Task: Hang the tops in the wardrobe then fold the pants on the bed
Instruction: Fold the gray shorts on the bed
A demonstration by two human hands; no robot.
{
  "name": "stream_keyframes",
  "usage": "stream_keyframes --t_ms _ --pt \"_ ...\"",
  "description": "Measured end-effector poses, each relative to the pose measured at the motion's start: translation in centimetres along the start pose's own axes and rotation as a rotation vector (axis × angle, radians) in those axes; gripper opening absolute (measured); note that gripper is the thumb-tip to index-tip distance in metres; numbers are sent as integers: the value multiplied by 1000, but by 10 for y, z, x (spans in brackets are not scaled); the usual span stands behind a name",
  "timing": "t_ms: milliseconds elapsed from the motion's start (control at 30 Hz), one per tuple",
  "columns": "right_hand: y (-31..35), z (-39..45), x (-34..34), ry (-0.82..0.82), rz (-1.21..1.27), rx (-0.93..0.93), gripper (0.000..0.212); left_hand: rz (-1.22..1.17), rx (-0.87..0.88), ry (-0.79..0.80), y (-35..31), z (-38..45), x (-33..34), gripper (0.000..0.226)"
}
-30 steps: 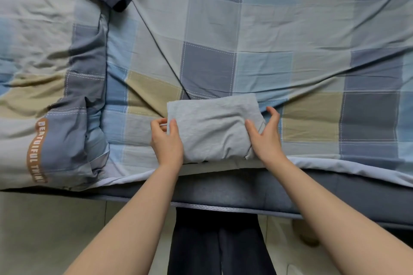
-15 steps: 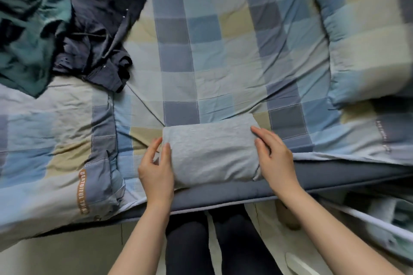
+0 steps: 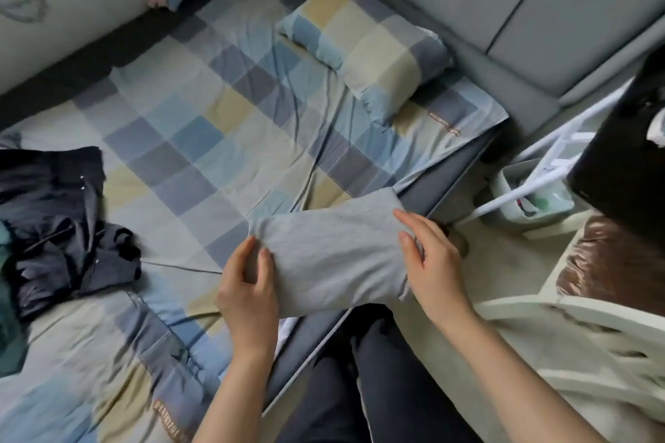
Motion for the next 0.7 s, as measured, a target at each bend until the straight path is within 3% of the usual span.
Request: stream_keyframes --t_ms 433,700 --pt "-40 -207 -194 -514 -62 367 34 156 269 547 -62 -174 121 30" --pt "-81 -406 -315 -778 -188 576 36 248 390 838 -43 -371 222 27"
Point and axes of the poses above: each hand's wrist, its own z-axis towards the middle knuckle, its own x-axis out of the palm, y = z × x, the point moved 8 cm from there along z, towards the middle knuckle, and after that the axes turned 10 degrees about -x, right-handed, at the moved point
